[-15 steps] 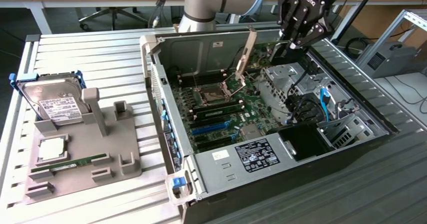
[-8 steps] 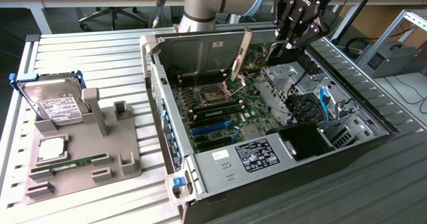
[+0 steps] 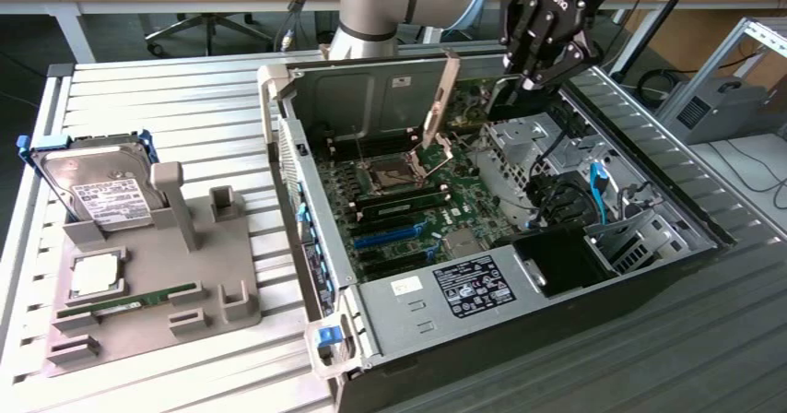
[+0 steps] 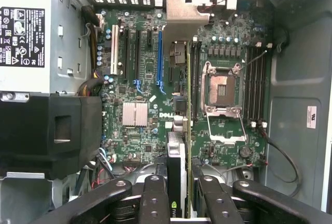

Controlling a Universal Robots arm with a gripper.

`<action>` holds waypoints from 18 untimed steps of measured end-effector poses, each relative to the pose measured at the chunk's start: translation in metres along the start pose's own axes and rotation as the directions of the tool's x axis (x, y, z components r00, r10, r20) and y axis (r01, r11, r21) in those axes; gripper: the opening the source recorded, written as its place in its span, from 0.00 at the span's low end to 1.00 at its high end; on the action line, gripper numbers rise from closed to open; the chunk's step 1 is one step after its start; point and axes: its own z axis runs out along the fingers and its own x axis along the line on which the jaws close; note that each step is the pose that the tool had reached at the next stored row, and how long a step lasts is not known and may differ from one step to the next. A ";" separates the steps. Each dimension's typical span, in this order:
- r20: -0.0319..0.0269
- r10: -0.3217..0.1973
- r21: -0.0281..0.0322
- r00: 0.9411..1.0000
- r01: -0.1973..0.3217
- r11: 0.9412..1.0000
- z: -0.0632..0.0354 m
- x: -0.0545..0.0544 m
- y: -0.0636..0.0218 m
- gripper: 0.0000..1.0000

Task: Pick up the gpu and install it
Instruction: 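Insert the gpu into the slot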

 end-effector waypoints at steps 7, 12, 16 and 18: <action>0.000 -0.002 0.000 1.000 0.002 1.000 0.0002 -0.001 0.0017 0.27; 0.000 -0.003 0.000 1.000 0.003 1.000 0.0004 -0.003 0.0072 0.27; 0.000 -0.004 0.002 1.000 0.004 1.000 0.0009 -0.004 0.0164 0.27; 0.000 -0.004 0.002 1.000 0.004 1.000 0.0015 -0.004 0.0200 0.27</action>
